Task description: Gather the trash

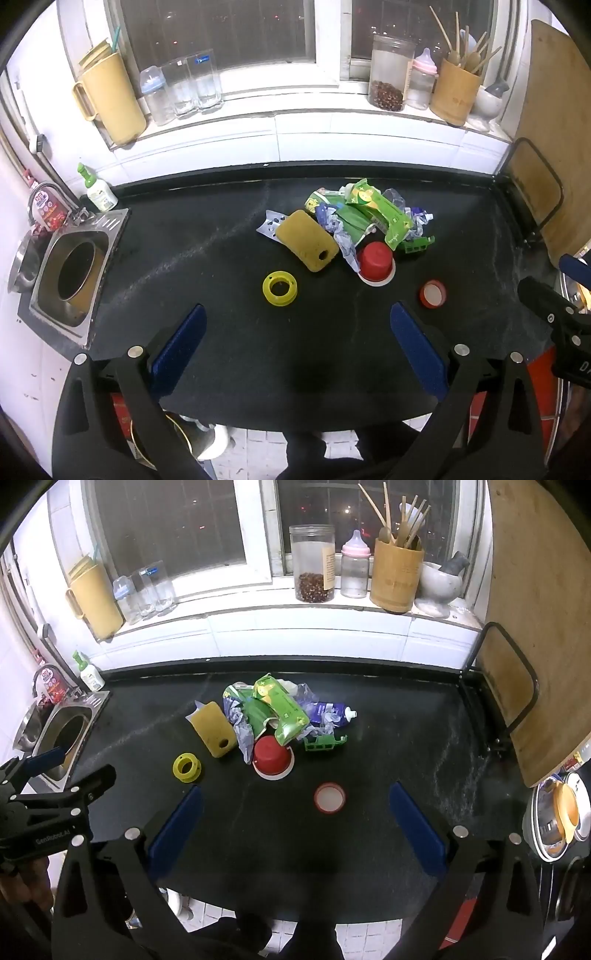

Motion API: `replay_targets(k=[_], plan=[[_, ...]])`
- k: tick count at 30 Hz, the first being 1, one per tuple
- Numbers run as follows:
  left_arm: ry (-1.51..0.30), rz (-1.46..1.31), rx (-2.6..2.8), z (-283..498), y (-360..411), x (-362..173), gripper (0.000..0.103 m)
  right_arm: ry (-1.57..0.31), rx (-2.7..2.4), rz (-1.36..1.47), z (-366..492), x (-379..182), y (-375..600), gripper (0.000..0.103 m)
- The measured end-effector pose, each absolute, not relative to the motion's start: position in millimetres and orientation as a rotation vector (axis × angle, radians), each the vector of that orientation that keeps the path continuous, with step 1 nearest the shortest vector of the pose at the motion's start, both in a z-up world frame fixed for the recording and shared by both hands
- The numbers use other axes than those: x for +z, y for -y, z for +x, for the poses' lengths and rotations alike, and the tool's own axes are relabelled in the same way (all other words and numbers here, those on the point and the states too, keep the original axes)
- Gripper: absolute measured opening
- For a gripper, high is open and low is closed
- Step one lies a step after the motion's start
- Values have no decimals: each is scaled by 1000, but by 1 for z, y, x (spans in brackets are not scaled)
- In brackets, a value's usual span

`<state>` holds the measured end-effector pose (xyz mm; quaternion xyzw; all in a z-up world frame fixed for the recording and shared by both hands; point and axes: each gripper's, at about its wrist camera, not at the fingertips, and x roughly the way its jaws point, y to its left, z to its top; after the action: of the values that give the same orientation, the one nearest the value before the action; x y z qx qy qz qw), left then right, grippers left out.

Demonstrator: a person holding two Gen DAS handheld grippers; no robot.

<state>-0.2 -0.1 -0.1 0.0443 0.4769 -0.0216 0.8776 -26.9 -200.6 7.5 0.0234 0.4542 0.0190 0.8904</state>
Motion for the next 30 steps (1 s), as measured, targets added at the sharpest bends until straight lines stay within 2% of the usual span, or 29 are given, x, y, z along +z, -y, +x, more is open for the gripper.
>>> replay_targets(k=[30], plan=[[-1001,87,-33,7,0,-6,97,-950,47,52,-23,7,202,97]])
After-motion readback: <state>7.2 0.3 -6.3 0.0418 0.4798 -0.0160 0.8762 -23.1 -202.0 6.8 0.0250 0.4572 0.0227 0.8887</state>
